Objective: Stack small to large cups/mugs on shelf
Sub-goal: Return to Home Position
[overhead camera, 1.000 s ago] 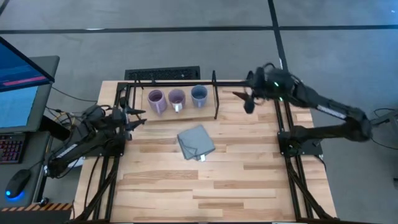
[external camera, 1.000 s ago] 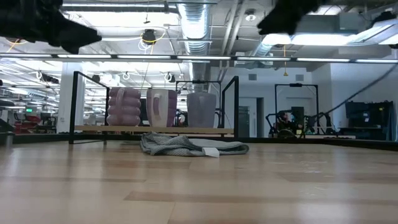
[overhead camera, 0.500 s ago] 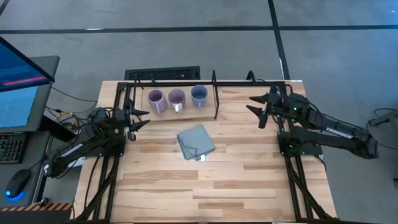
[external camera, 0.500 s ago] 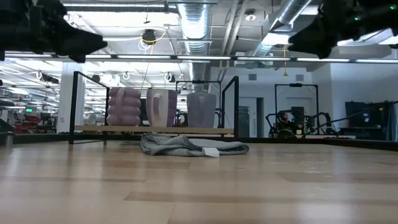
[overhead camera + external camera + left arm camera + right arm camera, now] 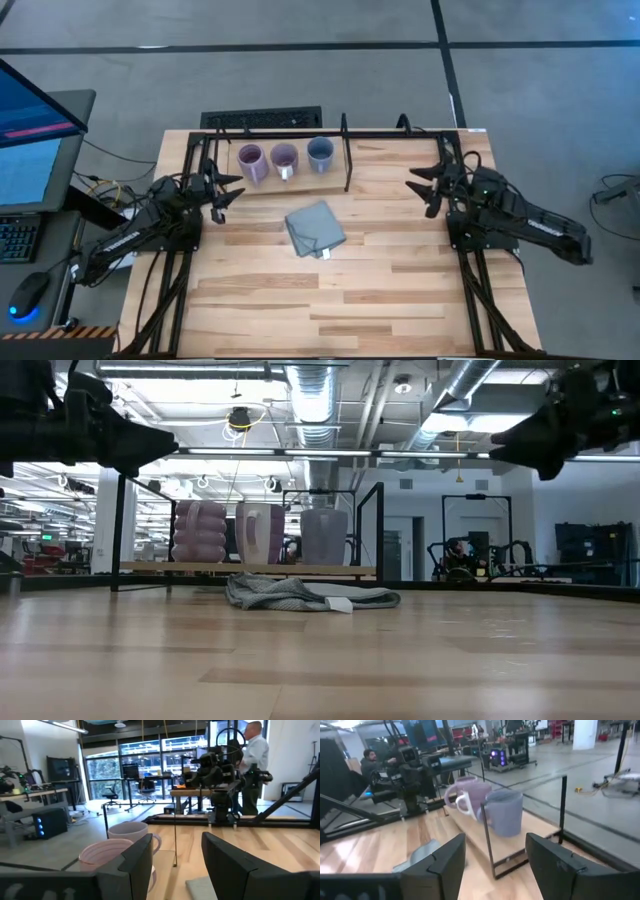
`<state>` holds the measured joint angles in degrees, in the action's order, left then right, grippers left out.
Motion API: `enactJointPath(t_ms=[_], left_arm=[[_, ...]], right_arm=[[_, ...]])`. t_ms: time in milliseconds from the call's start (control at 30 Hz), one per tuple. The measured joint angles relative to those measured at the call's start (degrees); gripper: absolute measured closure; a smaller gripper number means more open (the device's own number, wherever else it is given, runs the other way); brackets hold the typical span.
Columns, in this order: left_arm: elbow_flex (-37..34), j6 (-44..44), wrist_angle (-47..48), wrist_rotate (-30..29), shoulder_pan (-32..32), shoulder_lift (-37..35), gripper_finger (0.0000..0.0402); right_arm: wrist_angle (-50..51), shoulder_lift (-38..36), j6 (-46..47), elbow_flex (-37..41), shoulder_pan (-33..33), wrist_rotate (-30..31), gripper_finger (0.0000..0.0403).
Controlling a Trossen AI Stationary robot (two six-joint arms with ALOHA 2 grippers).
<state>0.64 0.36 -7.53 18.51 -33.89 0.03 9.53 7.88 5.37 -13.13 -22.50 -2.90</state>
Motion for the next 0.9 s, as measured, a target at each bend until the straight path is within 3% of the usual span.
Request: enactJointPath(t_ms=[300,900], left_arm=[[-0.07,0.2,0.63,-0.29,0.0,0.0,0.024],[-0.2,1.41,2.06,0.43,-0.02,0.07,0.024]], right_arm=[[3.47,-7.95,2.78,4.75,0.0,0.64,0.0172],[-2.7,-6.94,3.21,10.04,-0.02,3.0,0.0172]])
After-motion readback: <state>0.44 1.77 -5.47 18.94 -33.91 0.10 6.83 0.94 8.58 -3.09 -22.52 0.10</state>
